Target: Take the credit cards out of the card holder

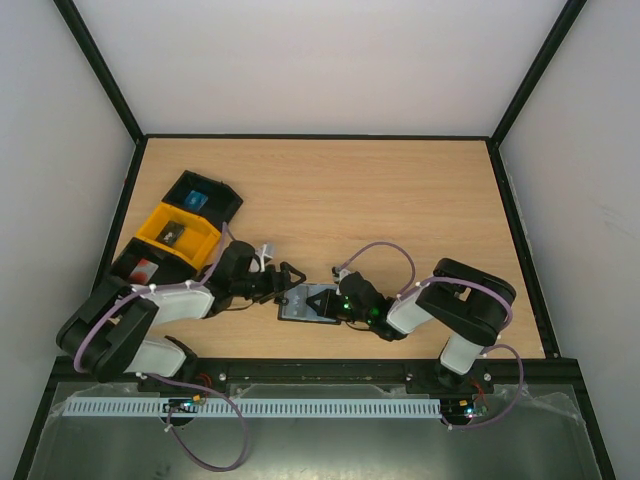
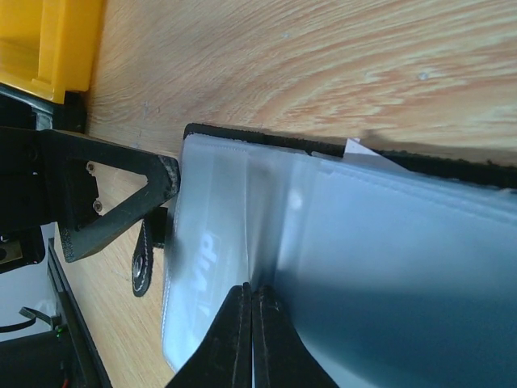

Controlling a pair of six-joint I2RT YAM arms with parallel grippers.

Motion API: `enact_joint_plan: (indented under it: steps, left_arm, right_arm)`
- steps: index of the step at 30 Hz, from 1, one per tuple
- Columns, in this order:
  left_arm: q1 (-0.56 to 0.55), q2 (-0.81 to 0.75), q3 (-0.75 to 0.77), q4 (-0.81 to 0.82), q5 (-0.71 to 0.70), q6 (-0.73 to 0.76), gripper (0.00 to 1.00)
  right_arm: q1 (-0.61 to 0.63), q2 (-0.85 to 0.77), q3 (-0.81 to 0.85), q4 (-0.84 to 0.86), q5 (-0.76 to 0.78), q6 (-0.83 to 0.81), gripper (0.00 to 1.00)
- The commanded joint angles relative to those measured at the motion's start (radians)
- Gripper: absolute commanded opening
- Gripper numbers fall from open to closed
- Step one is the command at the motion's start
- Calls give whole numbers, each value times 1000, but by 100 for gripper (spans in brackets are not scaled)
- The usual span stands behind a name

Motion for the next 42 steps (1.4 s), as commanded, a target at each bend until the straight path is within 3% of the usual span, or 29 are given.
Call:
enact_joint_plan:
  steps: [1,14,23,42]
  left_arm:
    - [-10,21,15,25,-4,18,92]
    - [-52,44,22,52,-5,-19,92]
    - [-101,-24,24,62,-16,-72,92]
    - [-159,-35,46,92,-42,-139,91]
  right_arm:
    - [8,35,-13,-29,-23,2,2]
    - [9,36,-20,-9,-24,11,2]
    - [8,15,-31,-6,-20,15,3]
    - [8,-194,-63,-154,83,4,28]
